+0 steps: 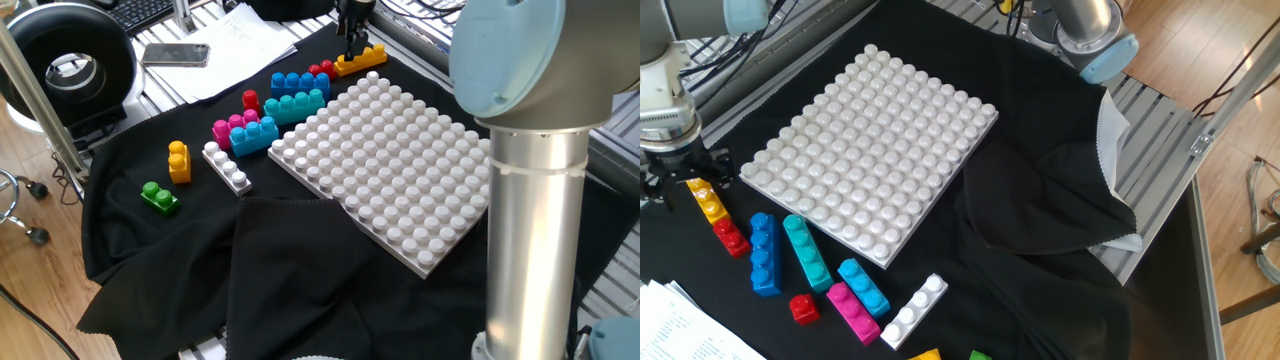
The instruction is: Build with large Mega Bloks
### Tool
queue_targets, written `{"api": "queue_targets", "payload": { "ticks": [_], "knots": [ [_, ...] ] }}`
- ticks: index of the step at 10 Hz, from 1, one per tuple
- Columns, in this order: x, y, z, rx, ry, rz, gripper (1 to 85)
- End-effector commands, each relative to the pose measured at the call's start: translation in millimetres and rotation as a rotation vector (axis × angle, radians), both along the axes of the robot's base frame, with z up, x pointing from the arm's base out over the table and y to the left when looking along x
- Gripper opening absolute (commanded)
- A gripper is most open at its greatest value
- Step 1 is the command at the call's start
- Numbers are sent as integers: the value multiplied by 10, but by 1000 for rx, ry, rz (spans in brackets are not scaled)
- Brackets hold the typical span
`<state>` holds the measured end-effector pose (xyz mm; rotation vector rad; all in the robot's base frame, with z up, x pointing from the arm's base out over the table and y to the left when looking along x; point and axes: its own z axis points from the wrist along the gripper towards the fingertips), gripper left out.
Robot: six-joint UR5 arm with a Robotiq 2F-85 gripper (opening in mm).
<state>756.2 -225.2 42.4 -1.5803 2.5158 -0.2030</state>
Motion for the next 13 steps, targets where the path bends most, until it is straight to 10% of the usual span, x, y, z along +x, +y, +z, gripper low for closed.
{"api": "queue_targets", "payload": {
  "ticks": [1, 4, 5, 13],
  "knots": [
    [-7, -27, -149, -5, 43, 54, 703],
    [-75, 6, -237, 7, 86, 70, 717],
    [-270, -29, -275, -3, 166, 69, 717],
    [-201, -40, -402, -11, 161, 103, 657]
  ]
}}
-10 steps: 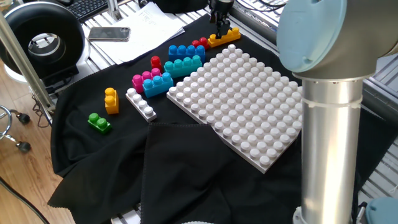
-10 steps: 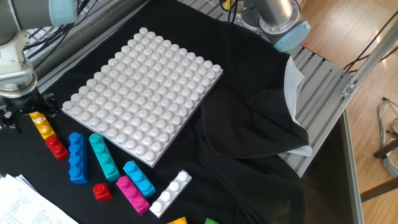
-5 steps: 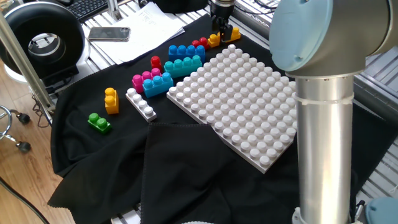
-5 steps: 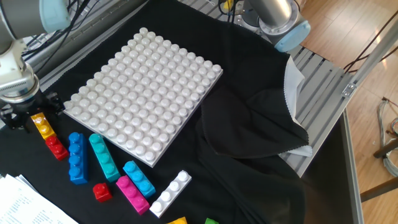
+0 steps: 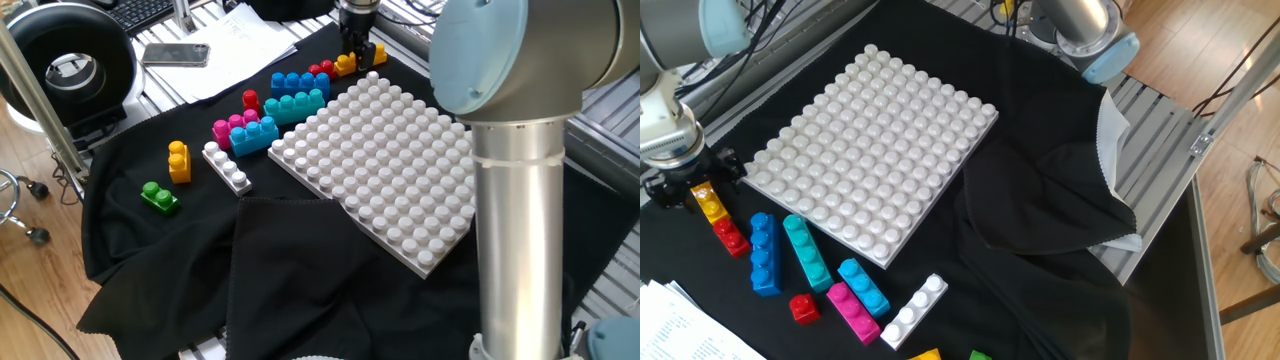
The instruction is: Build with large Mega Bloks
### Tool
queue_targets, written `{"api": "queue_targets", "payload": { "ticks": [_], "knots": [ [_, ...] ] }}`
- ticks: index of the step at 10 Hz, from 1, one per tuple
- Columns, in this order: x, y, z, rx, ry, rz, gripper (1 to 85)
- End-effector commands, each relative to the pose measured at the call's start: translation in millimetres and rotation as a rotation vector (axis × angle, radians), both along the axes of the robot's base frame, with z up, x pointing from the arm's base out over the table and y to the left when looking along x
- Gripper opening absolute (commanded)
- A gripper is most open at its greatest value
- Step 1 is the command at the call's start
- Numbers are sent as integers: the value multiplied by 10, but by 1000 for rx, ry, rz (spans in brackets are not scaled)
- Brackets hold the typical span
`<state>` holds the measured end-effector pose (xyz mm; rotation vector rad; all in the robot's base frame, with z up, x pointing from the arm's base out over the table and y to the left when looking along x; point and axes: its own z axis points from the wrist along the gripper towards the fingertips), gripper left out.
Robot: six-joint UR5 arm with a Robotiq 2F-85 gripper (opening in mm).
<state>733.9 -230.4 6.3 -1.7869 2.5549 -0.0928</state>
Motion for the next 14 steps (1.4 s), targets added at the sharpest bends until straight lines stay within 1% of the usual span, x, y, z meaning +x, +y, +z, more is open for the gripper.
{"api": "queue_targets", "payload": {
  "ticks": [1, 3, 4, 5, 7, 8, 9, 10, 11, 12, 13, 14],
  "knots": [
    [34, 19, -68, 13, 0, 8, 617],
    [36, 25, -94, 18, 1, 8, 570],
    [26, 31, -94, 22, 4, -2, 533],
    [4, 27, -91, 21, 11, -23, 403],
    [-8, 11, -48, 17, 10, -59, 337],
    [-30, -1, 16, 10, 10, -92, 253],
    [-34, -34, 101, -7, 7, -127, 163],
    [-10, -76, 204, -21, 4, -174, 53],
    [17, -91, 300, -21, 6, -214, 30],
    [62, -80, 394, -10, -7, -276, 27],
    [40, 19, 493, 28, -9, -407, 27],
    [12, 75, 576, 45, -18, -543, 27]
  ]
}}
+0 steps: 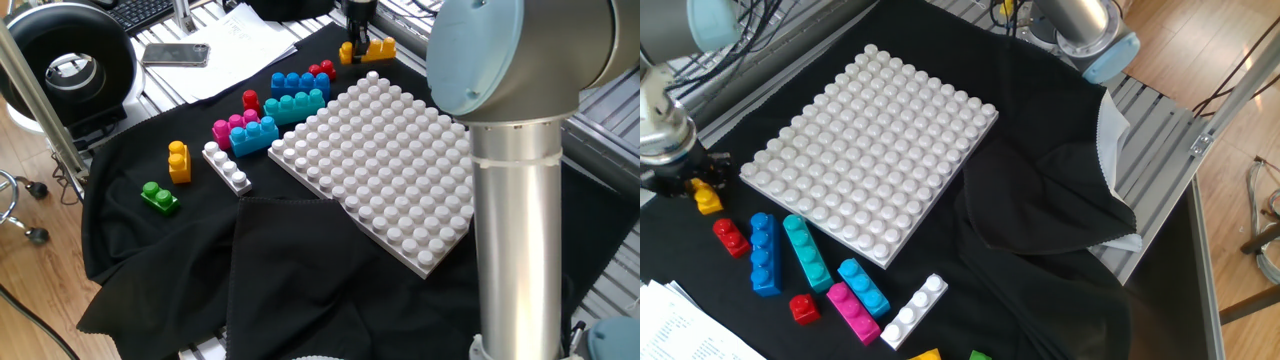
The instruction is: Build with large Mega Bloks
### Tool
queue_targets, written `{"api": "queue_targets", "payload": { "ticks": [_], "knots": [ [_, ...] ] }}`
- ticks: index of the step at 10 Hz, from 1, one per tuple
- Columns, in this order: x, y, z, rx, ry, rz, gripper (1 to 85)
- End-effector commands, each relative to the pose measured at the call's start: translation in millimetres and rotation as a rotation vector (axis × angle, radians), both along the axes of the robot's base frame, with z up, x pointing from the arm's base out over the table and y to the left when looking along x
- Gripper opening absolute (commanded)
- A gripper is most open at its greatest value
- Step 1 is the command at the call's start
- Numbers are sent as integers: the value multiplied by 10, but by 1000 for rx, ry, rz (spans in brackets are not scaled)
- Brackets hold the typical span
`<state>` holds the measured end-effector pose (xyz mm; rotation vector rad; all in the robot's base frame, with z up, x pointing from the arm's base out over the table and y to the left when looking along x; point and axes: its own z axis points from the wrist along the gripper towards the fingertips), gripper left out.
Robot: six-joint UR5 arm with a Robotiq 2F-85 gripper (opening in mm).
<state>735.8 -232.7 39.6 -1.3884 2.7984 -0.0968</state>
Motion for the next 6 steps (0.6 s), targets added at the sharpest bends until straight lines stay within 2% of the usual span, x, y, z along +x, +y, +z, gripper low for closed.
{"api": "queue_targets", "payload": {
  "ticks": [1, 3, 5, 6],
  "knots": [
    [-13, 117, 315, 44, -43, -368, 23],
    [-84, -22, 403, -3, -76, -539, 17],
    [-251, 41, 400, 31, -33, -711, 13],
    [-307, 81, 381, 64, -19, -779, 13]
  ]
}}
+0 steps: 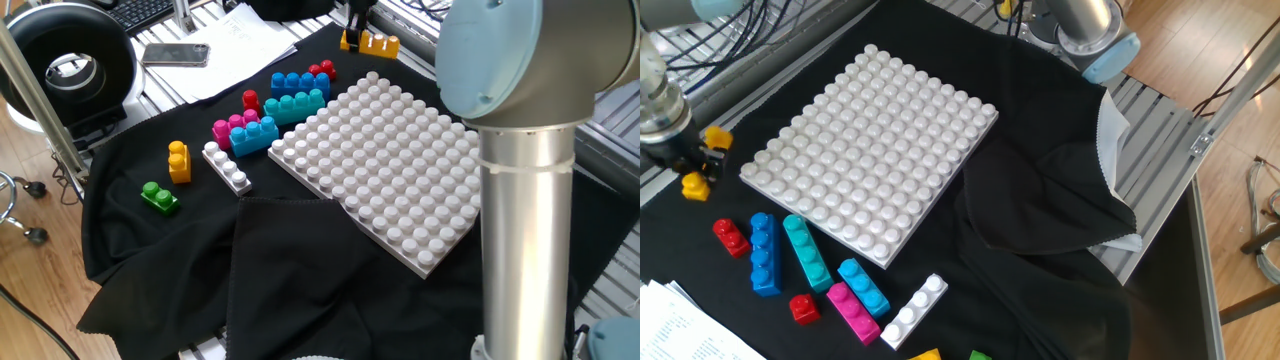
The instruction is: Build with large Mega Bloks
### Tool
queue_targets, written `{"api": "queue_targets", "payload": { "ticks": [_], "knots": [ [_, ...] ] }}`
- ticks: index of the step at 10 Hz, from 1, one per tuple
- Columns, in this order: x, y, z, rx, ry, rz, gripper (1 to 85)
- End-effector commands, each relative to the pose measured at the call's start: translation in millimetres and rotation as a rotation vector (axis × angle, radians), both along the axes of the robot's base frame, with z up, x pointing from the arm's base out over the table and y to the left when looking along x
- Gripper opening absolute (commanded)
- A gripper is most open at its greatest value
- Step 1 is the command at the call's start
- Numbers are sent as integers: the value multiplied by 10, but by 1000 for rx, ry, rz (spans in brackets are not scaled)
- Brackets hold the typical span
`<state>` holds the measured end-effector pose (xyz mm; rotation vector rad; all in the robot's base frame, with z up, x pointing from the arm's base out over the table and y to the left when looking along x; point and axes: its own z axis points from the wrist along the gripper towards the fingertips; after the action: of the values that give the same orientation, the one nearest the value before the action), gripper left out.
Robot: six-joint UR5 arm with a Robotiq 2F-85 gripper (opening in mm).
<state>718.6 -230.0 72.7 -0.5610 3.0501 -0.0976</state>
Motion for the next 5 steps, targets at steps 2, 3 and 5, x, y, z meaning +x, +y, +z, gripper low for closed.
{"api": "queue_targets", "payload": {
  "ticks": [2, 3, 5],
  "knots": [
    [-243, 106, -16, 95, -11, -309, 13],
    [-280, 118, -57, 83, -39, -332, 13],
    [-79, -48, -29, 29, -125, -292, 13]
  ]
}}
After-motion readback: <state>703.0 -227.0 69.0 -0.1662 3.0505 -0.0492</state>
